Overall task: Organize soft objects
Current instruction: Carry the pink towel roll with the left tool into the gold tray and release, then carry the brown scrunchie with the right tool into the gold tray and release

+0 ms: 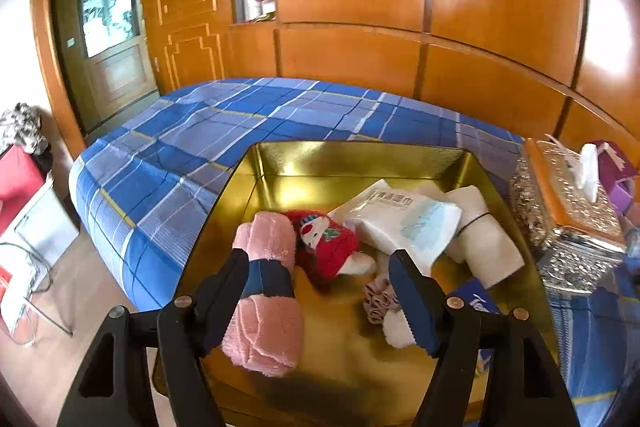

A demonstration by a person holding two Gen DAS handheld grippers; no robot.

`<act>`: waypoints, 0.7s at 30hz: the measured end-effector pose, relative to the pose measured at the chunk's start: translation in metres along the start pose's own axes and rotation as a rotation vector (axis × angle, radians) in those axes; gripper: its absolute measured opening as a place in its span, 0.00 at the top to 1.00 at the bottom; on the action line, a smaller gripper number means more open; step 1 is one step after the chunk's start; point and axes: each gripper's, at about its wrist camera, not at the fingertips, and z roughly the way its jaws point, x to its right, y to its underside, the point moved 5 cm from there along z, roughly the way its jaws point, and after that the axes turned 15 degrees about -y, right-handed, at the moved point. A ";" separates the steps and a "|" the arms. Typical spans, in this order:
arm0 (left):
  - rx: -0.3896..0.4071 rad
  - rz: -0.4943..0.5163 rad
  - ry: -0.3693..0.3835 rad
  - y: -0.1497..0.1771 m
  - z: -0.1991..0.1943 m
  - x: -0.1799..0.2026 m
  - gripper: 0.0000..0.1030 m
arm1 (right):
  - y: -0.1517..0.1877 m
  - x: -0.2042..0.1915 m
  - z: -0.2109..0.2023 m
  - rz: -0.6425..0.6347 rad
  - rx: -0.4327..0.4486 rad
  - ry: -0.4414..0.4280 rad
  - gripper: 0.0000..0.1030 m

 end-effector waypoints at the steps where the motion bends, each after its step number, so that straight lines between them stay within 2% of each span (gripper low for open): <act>1: 0.009 0.011 0.006 -0.001 -0.003 0.001 0.26 | -0.005 -0.001 -0.007 0.017 0.016 -0.020 0.88; 5: 0.028 0.047 0.033 -0.004 -0.012 0.004 0.26 | -0.033 -0.010 -0.035 0.018 0.077 -0.054 0.88; 8: 0.041 0.065 0.042 -0.005 -0.016 0.006 0.26 | -0.069 -0.019 -0.065 0.003 0.149 -0.051 0.88; 13: 0.037 0.072 0.060 -0.003 -0.017 0.009 0.25 | -0.144 -0.073 -0.128 -0.085 0.296 -0.106 0.88; 17: 0.032 0.074 0.067 0.001 -0.015 0.011 0.25 | -0.165 -0.177 -0.158 -0.294 0.364 -0.257 0.88; 21: 0.021 0.052 0.064 0.001 -0.010 0.004 0.25 | -0.130 -0.277 -0.153 -0.538 0.322 -0.453 0.88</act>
